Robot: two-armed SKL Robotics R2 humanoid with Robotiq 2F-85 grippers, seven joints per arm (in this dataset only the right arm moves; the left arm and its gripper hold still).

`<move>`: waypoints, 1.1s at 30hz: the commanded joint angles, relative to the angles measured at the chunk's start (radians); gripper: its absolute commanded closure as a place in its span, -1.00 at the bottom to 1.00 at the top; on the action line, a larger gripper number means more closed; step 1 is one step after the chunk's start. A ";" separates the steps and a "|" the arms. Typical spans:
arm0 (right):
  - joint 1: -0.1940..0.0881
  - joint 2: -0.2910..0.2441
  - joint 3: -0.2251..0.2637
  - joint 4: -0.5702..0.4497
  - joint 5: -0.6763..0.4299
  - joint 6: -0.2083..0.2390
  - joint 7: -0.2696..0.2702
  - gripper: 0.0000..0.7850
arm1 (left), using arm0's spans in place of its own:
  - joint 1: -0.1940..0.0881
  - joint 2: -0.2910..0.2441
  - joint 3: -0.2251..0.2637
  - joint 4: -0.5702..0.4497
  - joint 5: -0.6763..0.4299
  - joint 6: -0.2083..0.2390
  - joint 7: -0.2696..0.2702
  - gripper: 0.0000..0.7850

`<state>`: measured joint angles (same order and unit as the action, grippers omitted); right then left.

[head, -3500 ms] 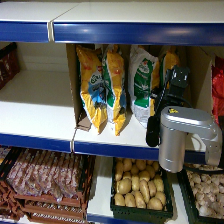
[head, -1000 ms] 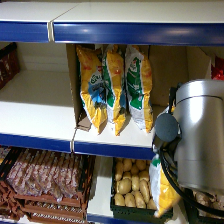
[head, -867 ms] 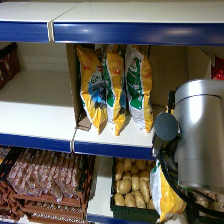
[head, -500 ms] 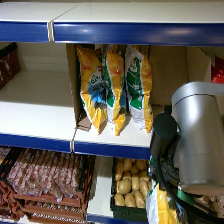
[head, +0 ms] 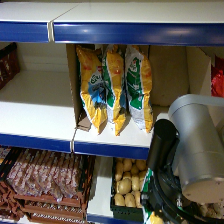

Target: Pick up yellow crisps

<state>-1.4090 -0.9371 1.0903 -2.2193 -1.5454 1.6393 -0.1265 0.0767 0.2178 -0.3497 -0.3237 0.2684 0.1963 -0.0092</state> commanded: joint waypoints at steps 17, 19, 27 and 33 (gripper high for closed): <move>0.024 0.081 0.050 0.157 -0.104 -0.073 0.162 0.99 | 0.000 0.000 0.000 0.000 0.000 0.000 0.000 1.00; 0.005 0.101 0.055 0.185 -0.105 -0.073 0.166 1.00 | 0.000 0.000 0.000 0.000 0.000 0.000 0.000 1.00; -0.101 0.156 0.106 0.250 -0.110 -0.107 0.167 1.00 | 0.000 0.000 0.000 0.000 0.000 0.000 0.000 1.00; -0.145 0.165 0.173 0.251 -0.134 -0.131 0.171 1.00 | 0.000 0.000 0.000 0.000 0.000 0.000 0.000 1.00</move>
<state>-1.5449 -0.7746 1.2494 -1.9691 -1.6762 1.5141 0.0432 0.0767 0.2178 -0.3497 -0.3237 0.2684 0.1963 -0.0092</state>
